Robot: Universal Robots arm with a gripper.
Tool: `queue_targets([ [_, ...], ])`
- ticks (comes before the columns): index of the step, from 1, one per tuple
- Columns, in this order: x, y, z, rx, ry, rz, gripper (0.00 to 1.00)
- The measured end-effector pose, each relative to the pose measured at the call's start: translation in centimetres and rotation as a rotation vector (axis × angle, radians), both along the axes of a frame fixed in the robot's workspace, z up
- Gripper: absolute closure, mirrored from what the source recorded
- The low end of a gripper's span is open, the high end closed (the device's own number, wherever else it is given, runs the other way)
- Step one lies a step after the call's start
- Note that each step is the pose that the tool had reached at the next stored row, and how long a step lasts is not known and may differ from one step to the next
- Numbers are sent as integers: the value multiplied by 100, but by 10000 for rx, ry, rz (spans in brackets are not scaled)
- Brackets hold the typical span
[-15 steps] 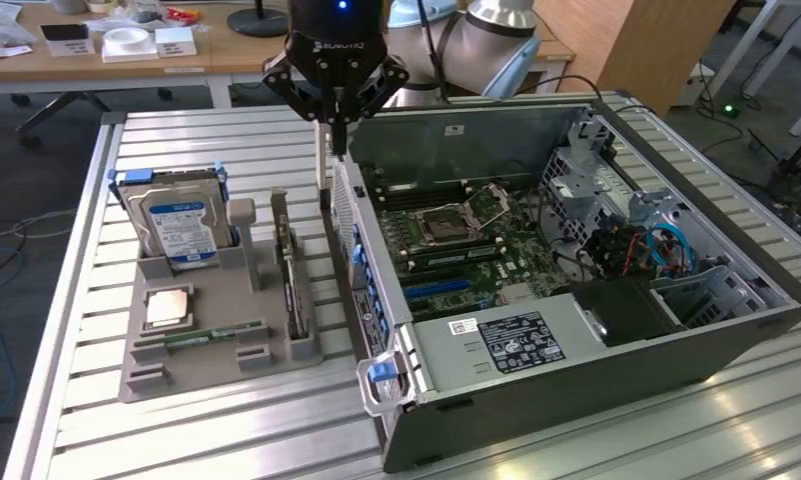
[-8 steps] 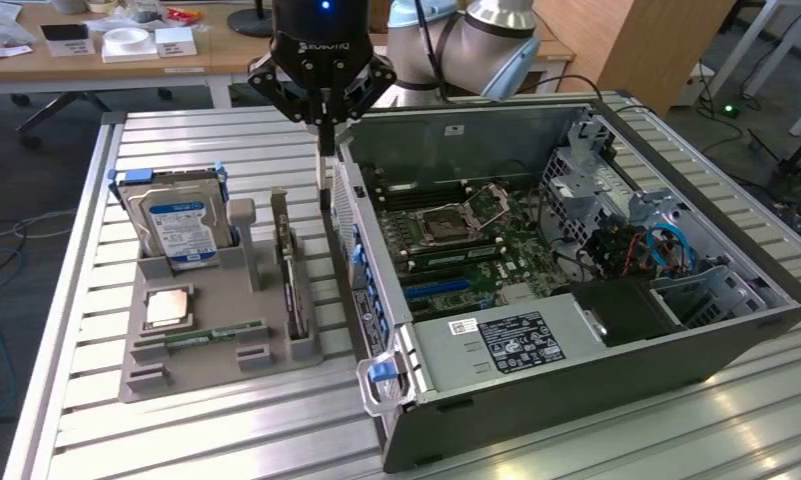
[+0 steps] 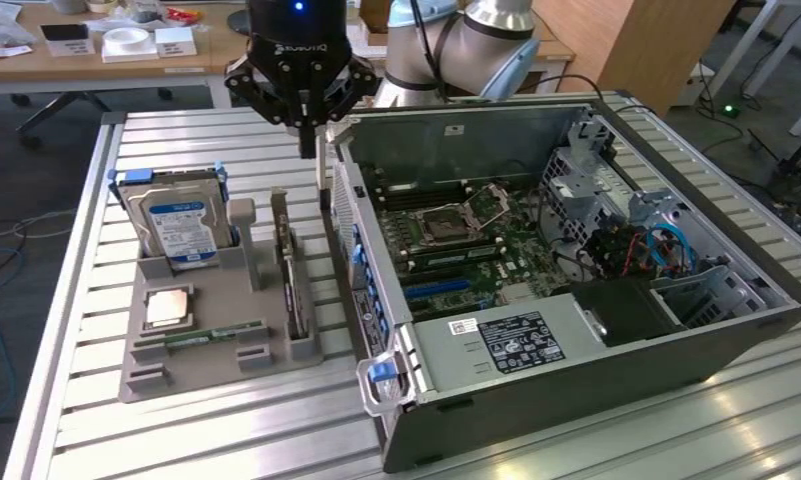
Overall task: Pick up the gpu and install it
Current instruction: 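Reach for the gpu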
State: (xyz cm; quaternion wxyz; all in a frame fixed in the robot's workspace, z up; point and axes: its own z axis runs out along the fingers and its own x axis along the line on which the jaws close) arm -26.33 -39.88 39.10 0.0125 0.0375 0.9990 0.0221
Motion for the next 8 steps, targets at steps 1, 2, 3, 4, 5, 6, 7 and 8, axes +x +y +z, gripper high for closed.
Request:
queue_targets([
  [1, -23, 0, -1, 1, -1, 0, 89],
  [2, -45, 0, -2, 0, 0, 0, 89],
  [3, -66, 0, -3, -1, 0, 0, 89],
  [4, -86, 0, -4, 0, 0, 1, 89],
  [5, -107, 0, -5, 1, 0, 0, 89],
  [6, -127, 0, -6, 0, 0, -1, 89],
  [7, -147, 0, -7, 0, 0, -1, 89],
  [8, -165, 0, -8, 0, -1, -1, 89],
])
